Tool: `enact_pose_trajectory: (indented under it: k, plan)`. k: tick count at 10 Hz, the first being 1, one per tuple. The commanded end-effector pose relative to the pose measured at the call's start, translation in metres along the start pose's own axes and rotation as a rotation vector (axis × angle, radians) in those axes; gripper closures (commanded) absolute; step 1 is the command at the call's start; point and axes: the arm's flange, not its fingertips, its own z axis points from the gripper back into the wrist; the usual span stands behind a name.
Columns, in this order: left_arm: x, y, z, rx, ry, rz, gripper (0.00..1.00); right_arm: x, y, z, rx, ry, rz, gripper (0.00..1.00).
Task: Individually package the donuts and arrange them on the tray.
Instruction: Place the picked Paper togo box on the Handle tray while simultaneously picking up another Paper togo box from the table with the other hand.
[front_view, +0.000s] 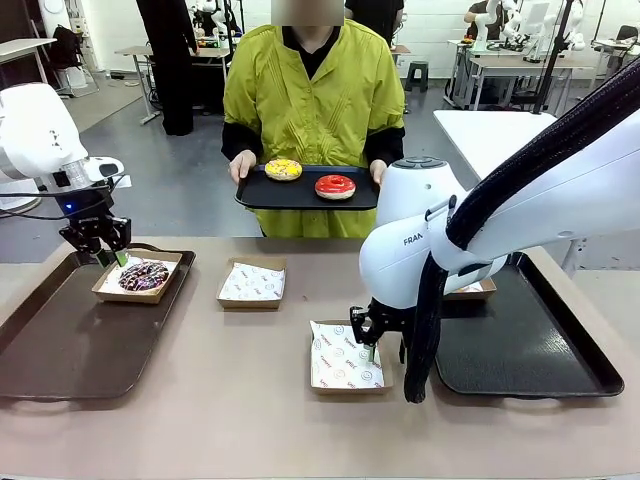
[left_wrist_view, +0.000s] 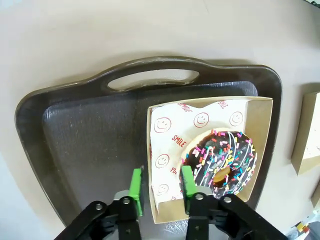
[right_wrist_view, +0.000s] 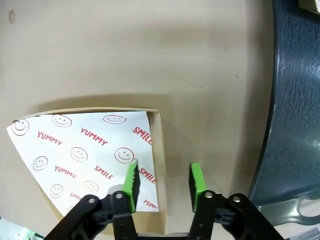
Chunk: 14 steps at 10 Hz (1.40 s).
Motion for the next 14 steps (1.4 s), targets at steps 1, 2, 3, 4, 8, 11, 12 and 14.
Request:
enact_pose_trajectory:
  k: [1, 2, 3, 4, 8, 11, 12, 14]
  plan:
    - [0.000, 0.005, 0.004, -0.036, -0.002, -0.021, 0.00, -0.005, 0.003, 0.000, -0.030, -0.053, -0.025, 1.00]
    - [0.000, 0.004, 0.004, -0.041, 0.000, -0.022, 0.00, -0.007, 0.002, 0.002, -0.036, -0.064, -0.036, 0.97]
    - [-0.001, 0.000, 0.006, -0.040, 0.002, -0.026, 0.00, -0.008, 0.002, 0.005, -0.038, -0.074, -0.038, 1.00]
    - [-0.001, -0.001, 0.007, -0.039, 0.001, -0.029, 0.00, -0.009, 0.002, 0.007, -0.040, -0.078, -0.041, 1.00]
    - [-0.006, -0.004, 0.012, -0.046, 0.000, -0.033, 0.00, -0.009, 0.002, 0.008, -0.049, -0.079, -0.048, 1.00]
    - [-0.028, -0.001, 0.032, -0.121, -0.018, -0.020, 0.00, -0.005, 0.005, 0.047, -0.026, -0.058, 0.001, 1.00]
    - [-0.049, 0.003, 0.050, -0.222, -0.023, -0.008, 0.00, 0.001, 0.003, 0.078, -0.003, -0.066, 0.035, 1.00]
    - [-0.097, 0.021, 0.087, -0.418, -0.055, 0.000, 0.00, 0.021, 0.002, 0.139, 0.028, -0.069, 0.061, 1.00]
